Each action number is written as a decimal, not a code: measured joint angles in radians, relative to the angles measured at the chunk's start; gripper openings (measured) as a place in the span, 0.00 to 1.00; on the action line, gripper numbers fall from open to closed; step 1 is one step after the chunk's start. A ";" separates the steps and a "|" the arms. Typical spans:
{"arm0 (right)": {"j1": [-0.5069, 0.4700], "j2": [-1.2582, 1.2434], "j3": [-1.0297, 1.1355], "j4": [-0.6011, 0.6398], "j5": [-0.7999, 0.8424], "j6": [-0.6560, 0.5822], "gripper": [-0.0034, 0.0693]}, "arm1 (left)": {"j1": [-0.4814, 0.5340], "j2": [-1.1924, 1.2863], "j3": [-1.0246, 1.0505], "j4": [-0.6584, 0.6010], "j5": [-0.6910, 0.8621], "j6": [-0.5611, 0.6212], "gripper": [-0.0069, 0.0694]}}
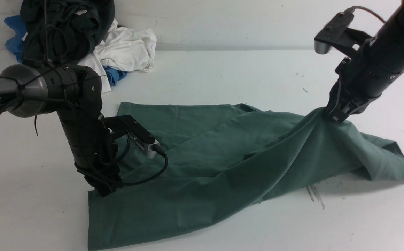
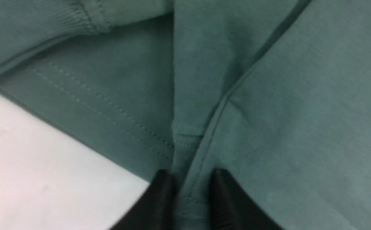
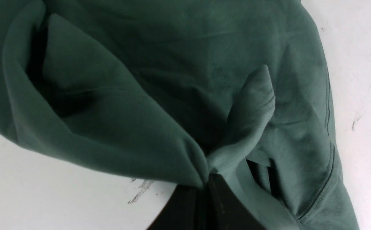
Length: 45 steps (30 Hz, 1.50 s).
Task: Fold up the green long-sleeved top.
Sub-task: Use both arms to drag the lower edge of the fabric forward and fold it over the upper edge
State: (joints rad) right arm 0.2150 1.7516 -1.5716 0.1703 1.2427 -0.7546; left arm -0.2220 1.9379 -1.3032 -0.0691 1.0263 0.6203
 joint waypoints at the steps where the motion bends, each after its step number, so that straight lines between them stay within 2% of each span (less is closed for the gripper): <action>1: 0.000 0.000 0.000 0.000 0.000 0.000 0.06 | 0.000 -0.005 0.000 0.000 0.001 0.000 0.20; 5: 0.000 0.000 0.000 0.000 0.000 0.000 0.06 | 0.000 -0.035 0.000 0.000 0.013 0.000 0.11; 15: 0.000 0.000 0.000 0.001 0.000 0.011 0.06 | 0.000 -0.101 0.000 -0.002 0.019 -0.001 0.11; 19: 0.000 0.000 0.000 0.002 0.000 0.011 0.06 | 0.000 -0.087 0.000 -0.017 0.019 -0.001 0.17; 21: 0.000 0.000 0.000 0.002 0.000 0.011 0.06 | 0.000 -0.056 0.000 -0.034 0.019 -0.001 0.24; 25: 0.000 0.000 0.000 0.002 0.000 0.011 0.06 | 0.000 -0.021 0.000 -0.041 0.018 -0.001 0.32; 31: 0.000 0.000 0.000 0.002 0.000 0.011 0.06 | 0.000 -0.012 0.000 -0.045 0.018 -0.001 0.36; 34: 0.000 0.000 0.000 0.002 0.000 0.011 0.06 | 0.000 -0.012 0.000 -0.045 0.018 -0.001 0.32; 36: 0.000 0.000 0.000 -0.005 0.000 0.011 0.06 | 0.000 -0.019 0.000 -0.044 0.018 -0.002 0.23; 37: 0.000 0.000 0.000 -0.007 0.000 0.011 0.06 | 0.000 -0.020 0.000 -0.042 0.018 -0.003 0.22; 38: 0.000 0.000 0.000 -0.026 0.000 0.011 0.06 | 0.000 -0.037 0.000 -0.033 0.018 -0.004 0.14; 39: 0.000 0.000 0.000 -0.036 0.000 0.011 0.06 | 0.000 -0.048 0.000 -0.026 0.018 -0.005 0.12; 45: -0.007 0.000 0.000 -0.051 0.000 0.011 0.06 | 0.000 -0.156 -0.040 0.037 0.020 -0.013 0.10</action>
State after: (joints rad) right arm 0.2080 1.7516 -1.5716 0.1193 1.2427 -0.7434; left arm -0.2220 1.7823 -1.3428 -0.0317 1.0459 0.6070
